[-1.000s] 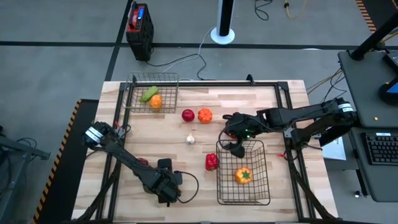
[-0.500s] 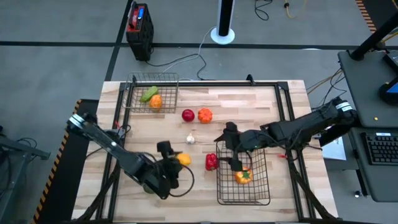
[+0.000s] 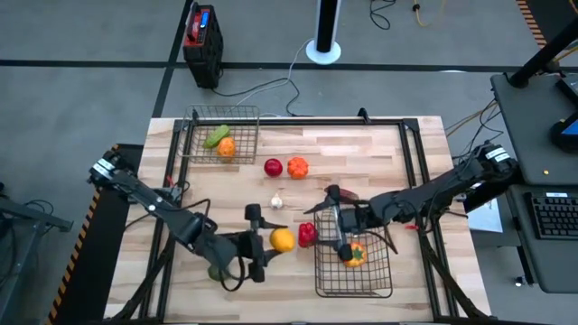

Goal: Sort produce into baskets
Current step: Put the yellow lemon into the black wire basket

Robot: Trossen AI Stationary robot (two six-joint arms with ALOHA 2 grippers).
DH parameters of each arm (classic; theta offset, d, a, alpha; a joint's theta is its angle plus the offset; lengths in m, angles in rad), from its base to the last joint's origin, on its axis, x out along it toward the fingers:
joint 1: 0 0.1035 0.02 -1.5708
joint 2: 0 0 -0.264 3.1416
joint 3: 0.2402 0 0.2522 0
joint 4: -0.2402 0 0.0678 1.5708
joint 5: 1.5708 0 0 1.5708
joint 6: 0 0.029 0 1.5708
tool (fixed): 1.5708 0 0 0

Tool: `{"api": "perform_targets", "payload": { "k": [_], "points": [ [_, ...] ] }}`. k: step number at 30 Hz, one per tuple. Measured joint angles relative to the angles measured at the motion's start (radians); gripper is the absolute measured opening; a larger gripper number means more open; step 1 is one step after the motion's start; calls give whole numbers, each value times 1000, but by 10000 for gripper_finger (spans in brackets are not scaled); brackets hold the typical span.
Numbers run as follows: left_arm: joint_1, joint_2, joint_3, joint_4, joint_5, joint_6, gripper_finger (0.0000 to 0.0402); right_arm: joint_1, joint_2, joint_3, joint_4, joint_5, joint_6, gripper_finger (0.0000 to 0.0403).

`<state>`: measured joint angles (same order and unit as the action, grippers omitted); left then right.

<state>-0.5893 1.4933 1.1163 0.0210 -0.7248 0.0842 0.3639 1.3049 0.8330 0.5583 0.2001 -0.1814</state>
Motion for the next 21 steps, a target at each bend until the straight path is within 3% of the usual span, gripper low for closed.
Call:
{"api": "perform_targets", "payload": {
  "k": [4,10,15,21],
  "points": [
    [48,1,-103,246,83,15,231,0,41,10,0,0,10,341],
    [74,1,-212,446,90,13,232,5,91,69,7,8,-35,340],
    [74,1,-263,553,92,13,232,2,136,123,1,10,-76,340],
    [74,7,-269,571,92,19,232,0,193,186,-4,-16,-99,339]
  ]
}}
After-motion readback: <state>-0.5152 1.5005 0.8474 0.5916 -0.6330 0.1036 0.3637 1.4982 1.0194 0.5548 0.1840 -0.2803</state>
